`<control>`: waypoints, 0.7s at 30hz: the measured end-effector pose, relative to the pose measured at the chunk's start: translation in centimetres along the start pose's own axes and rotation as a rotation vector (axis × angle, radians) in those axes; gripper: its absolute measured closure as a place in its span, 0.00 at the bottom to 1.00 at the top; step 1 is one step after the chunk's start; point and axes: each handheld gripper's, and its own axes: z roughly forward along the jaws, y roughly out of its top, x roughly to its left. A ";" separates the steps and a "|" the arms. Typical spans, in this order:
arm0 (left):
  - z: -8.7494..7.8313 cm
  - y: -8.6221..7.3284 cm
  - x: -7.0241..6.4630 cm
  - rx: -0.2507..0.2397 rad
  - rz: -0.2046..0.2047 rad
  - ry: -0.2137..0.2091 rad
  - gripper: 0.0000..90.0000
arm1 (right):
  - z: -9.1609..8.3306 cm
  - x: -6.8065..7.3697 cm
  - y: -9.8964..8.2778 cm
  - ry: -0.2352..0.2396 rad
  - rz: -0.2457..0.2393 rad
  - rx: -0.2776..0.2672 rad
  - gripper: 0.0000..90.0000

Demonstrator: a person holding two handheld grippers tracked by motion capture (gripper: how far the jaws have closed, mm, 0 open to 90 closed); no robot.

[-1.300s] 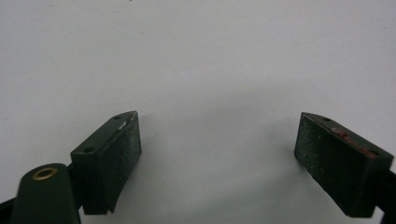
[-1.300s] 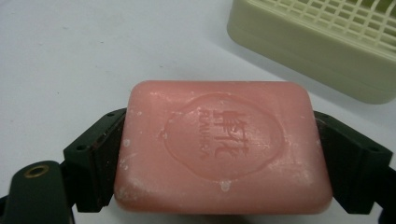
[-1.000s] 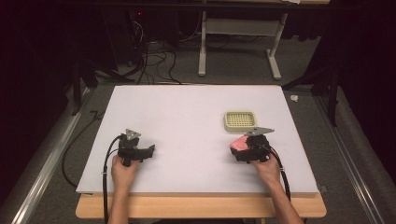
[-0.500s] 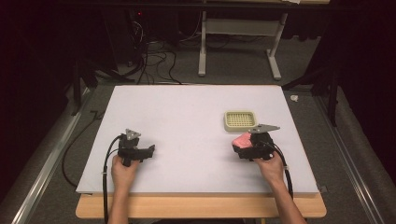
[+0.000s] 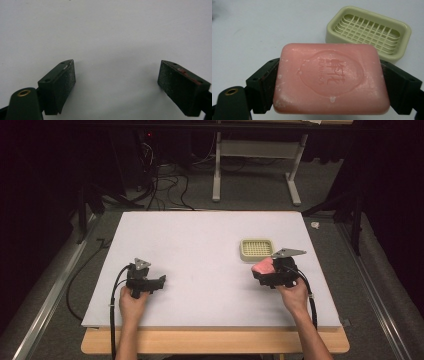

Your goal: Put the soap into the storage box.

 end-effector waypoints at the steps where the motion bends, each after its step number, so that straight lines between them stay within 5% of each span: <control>1: 0.0 0.0 0.0 0.000 0.000 0.000 0.17 | -0.1 0.0 0.1 0.001 0.006 0.000 0.15; 21: 0.0 0.0 0.0 -0.002 -0.002 0.000 0.17 | 0.5 -2.0 2.2 0.032 0.053 -0.018 0.15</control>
